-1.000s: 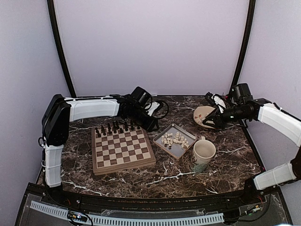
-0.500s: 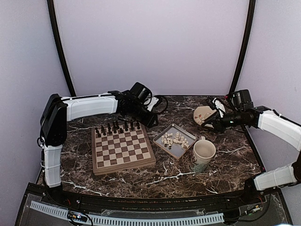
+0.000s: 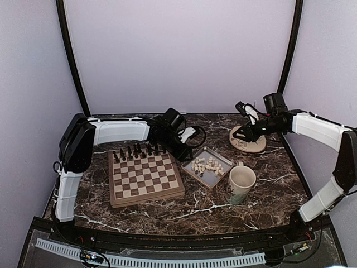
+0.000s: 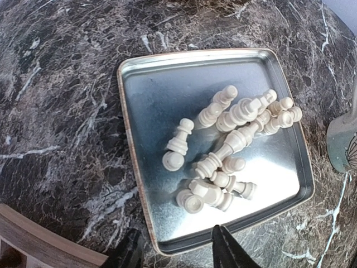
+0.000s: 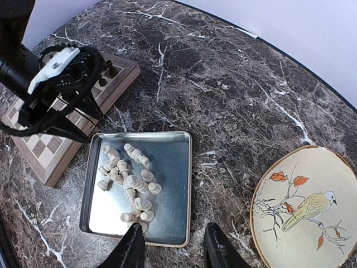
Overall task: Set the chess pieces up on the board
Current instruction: Pick up the pawn from the storage box.
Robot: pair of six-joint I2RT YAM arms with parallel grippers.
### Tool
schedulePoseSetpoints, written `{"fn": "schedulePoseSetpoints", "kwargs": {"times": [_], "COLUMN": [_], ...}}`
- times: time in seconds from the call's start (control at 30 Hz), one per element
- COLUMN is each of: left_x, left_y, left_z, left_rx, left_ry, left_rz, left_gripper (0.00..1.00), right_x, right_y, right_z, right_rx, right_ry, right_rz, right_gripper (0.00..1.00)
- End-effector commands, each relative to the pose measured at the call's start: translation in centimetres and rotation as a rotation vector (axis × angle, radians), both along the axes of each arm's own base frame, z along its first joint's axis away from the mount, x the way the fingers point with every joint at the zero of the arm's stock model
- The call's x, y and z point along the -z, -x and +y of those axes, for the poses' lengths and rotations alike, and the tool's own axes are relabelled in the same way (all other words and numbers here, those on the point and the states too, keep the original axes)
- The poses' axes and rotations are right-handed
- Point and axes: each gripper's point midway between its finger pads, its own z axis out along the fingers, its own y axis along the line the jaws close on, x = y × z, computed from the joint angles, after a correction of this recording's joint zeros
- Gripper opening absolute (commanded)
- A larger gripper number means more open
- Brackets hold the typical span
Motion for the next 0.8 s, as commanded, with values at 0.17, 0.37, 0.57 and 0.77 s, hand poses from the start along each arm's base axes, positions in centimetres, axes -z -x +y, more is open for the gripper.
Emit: {"fn": "schedulePoseSetpoints", "kwargs": {"times": [0.17,0.37,0.57,0.77], "left_x": [-0.2,1.0,1.8,2.2], "left_y": [0.9,0.9,0.3,0.1], "left_z": [-2.6,-3.0,-3.0,-2.8], "left_rx": [0.095,0.097,0.067,0.059], "left_ry": [0.026,0.013,-0.01,-0.03], "left_rz": [-0.013,0.009,0.007,0.008], "left_gripper": [0.41,0.38,0.31,0.25], "right_x": [2.1,2.7,2.9,3.1], "right_y": [-0.8,0.0,0.2,0.3], "right_z": [1.4,1.6,1.5,1.5], "right_rx": [-0.04,-0.059,-0.063,-0.067], "right_ry": [-0.023,-0.034,-0.031,-0.029], "right_rz": [0.047,0.056,0.055,0.058], "right_gripper": [0.36,0.36,0.35,0.34]}}
